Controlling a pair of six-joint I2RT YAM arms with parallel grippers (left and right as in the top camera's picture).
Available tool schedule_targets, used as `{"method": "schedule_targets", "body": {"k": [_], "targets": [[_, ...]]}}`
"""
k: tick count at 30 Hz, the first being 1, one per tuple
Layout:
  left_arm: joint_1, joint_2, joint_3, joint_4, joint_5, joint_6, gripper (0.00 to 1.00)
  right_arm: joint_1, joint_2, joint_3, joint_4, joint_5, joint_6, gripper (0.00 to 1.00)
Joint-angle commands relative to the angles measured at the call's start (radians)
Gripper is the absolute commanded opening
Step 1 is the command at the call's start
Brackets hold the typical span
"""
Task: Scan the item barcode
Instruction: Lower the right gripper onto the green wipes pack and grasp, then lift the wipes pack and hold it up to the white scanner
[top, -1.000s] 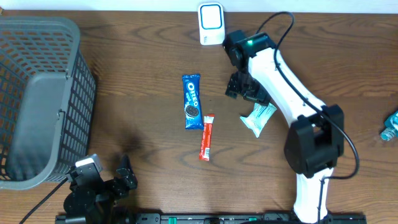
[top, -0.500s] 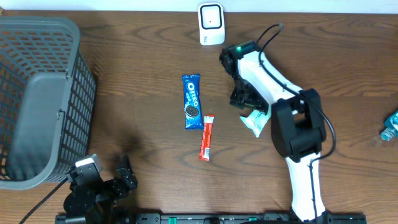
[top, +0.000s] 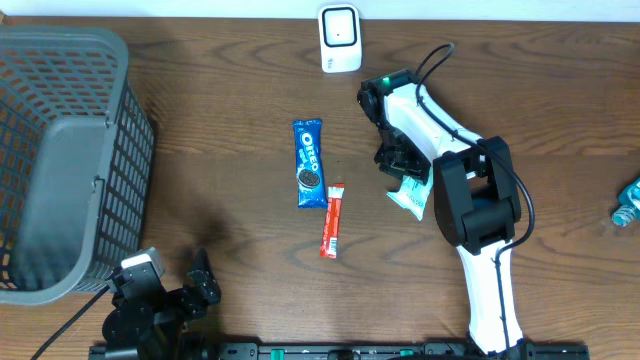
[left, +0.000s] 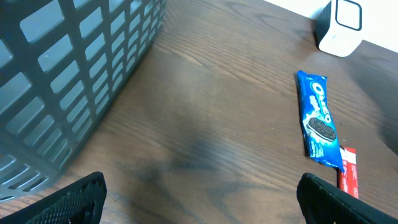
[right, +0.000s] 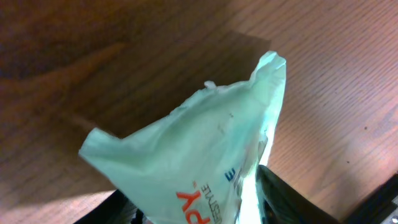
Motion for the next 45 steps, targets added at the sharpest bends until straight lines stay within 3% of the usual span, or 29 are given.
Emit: {"method": "schedule_targets", "body": {"k": [1,3,13,21,26,28,32,37,41,45], "targets": [[0.000,-0.001,-0.001,-0.002,0.002,-0.006,0.98,0.006,0.010,-0.031,0.018,0.028,0.011,0.52],[0.000,-0.001,-0.001,-0.002,0.002,-0.006,0.98,0.008,0.010,-0.041,0.018,0.029,0.011,0.50],[0.000,-0.001,-0.001,-0.002,0.001,-0.006,0.98,0.008,0.008,-0.013,-0.025,-0.021,0.000,0.01],[0.000,-0.001,-0.001,-0.002,0.002,-0.006,0.98,0.001,0.007,0.279,-0.170,-0.379,-0.240,0.01],[0.000,-0.001,-0.001,-0.002,0.001,-0.006,0.98,0.002,0.007,0.464,-0.177,-0.702,-0.638,0.01],[0.000,-0.001,-0.001,-0.002,0.002,-0.006,0.98,0.008,0.007,0.507,-0.161,-0.748,-0.909,0.01],[0.000,-0.001,-0.001,-0.002,0.002,-0.006,0.98,0.013,0.007,0.509,-0.119,-0.783,-0.984,0.01],[0.000,-0.001,-0.001,-0.002,0.002,-0.006,0.98,0.012,0.007,0.509,-0.062,-1.320,-1.342,0.01],[0.000,-0.001,-0.001,-0.002,0.002,-0.006,0.98,0.010,0.007,0.509,-0.042,-1.584,-1.371,0.01],[0.000,-0.001,-0.001,-0.002,0.002,-0.006,0.98,0.015,0.007,0.509,-0.047,-1.815,-1.273,0.01]]}}
